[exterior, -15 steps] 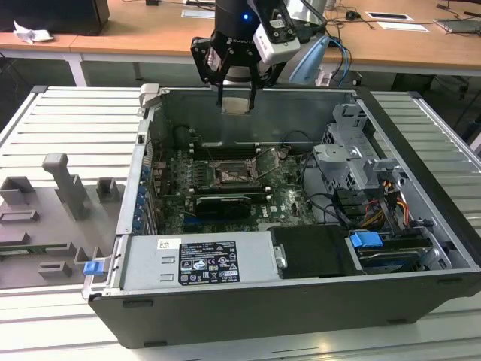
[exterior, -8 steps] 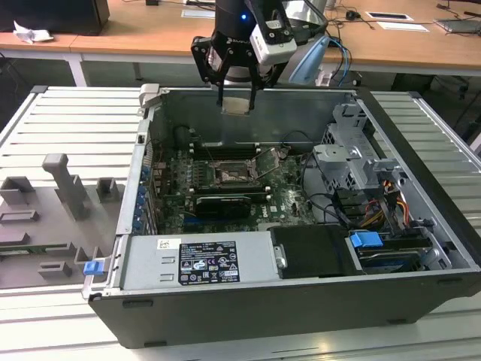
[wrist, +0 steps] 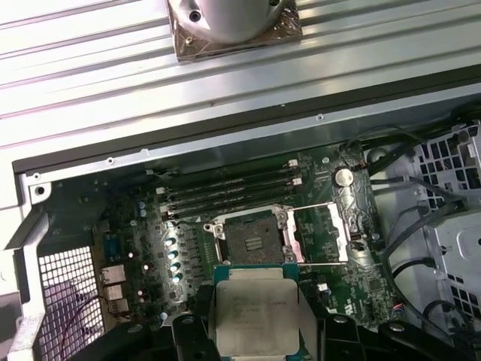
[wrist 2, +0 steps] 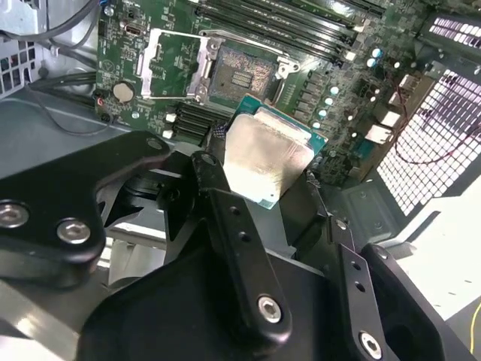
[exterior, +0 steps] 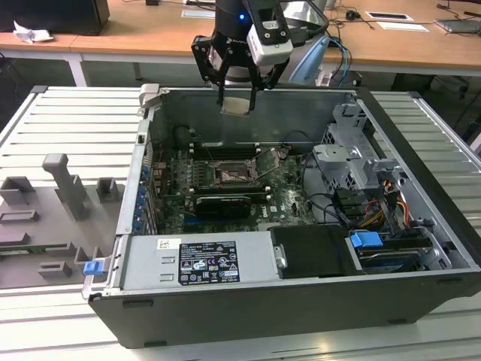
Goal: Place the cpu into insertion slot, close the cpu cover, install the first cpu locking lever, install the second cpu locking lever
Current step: 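Place the cpu into insertion slot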
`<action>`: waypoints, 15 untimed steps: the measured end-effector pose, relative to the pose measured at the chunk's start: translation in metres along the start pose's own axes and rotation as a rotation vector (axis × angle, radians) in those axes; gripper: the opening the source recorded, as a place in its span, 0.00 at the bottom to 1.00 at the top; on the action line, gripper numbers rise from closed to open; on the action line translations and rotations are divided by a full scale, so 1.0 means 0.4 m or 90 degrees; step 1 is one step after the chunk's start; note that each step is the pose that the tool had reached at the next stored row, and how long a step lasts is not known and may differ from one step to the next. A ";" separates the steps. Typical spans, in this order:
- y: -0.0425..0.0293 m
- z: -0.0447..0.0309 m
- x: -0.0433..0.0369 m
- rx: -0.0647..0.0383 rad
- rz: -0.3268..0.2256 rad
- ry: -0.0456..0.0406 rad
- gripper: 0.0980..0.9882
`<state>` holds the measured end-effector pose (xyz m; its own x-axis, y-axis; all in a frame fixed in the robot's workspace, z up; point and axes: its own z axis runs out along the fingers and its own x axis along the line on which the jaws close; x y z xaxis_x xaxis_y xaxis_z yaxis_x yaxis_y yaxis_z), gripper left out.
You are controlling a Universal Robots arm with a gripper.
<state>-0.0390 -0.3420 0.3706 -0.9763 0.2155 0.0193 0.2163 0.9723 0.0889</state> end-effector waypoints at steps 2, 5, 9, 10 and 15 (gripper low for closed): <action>0.000 0.000 0.000 0.000 0.008 -0.0007 0.49; 0.000 0.000 0.000 0.000 0.022 -0.0020 0.49; 0.000 0.001 0.000 -0.001 0.040 -0.0036 0.49; 0.000 0.001 0.000 -0.001 0.047 -0.0041 0.49; 0.000 0.002 0.000 -0.001 0.074 -0.0066 0.49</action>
<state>-0.0390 -0.3420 0.3699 -0.9446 0.3277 0.0193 0.3281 0.9404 0.0889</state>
